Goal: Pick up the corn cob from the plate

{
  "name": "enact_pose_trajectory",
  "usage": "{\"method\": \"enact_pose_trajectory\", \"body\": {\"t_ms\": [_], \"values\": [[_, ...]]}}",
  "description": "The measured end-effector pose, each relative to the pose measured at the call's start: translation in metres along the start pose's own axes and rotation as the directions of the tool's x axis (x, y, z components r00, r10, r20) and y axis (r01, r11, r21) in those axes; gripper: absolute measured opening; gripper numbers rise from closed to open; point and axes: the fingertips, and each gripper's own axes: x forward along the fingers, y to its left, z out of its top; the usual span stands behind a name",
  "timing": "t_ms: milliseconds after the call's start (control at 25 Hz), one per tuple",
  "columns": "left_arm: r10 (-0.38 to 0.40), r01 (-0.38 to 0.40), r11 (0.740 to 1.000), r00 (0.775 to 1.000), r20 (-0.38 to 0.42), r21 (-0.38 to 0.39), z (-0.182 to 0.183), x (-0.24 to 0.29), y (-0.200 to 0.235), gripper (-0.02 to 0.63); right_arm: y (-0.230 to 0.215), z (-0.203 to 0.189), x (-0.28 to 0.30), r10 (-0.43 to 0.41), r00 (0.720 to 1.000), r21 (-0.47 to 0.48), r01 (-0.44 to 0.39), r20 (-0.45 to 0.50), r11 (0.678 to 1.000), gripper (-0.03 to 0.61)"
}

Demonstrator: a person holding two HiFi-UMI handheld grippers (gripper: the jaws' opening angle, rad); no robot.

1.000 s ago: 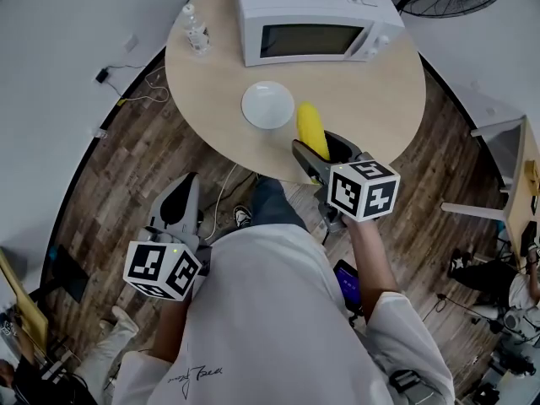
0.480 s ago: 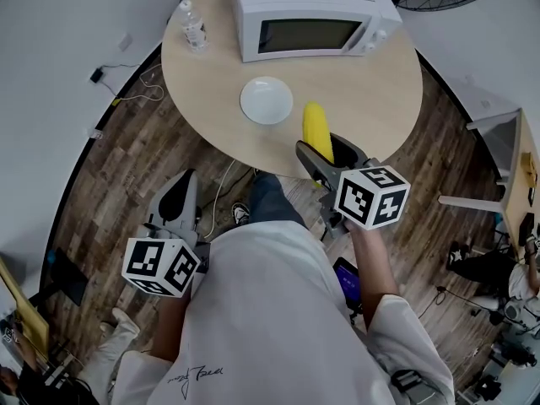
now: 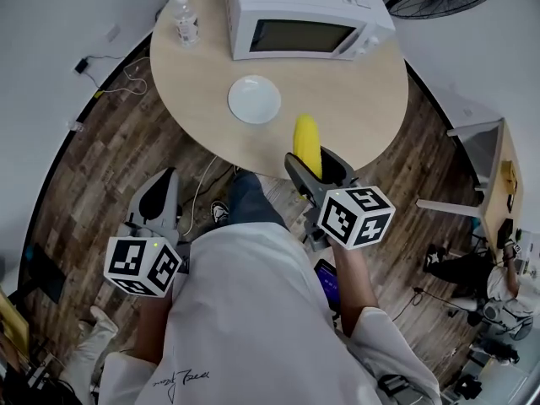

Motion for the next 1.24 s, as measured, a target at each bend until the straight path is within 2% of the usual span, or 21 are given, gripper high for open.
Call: {"method": "enact_pose_trajectory", "body": {"t_ms": [440, 960, 1240], "values": [[0.01, -0.01, 1.0, 1.0, 0.0, -0.013, 0.002, -0.009, 0.017, -0.005, 0.02, -0.002, 0.01, 0.008, 1.0, -0.022, -0.009, -0.012, 1.0, 0.27], [-0.008, 0.009, 1.0, 1.0, 0.015, -0.027, 0.003, -0.014, 0.021, -0.005, 0.026, -0.008, 0.012, 0.035, 0.998, 0.045, -0.033, -0.044, 0.998, 0.27], [0.012, -0.01, 0.999, 0.999, 0.049, -0.048, 0.01, -0.021, 0.032, -0.005, 0.026, -0.013, 0.01, 0.041, 0.998, 0.079, -0.036, -0.053, 0.996, 0.27]]}}
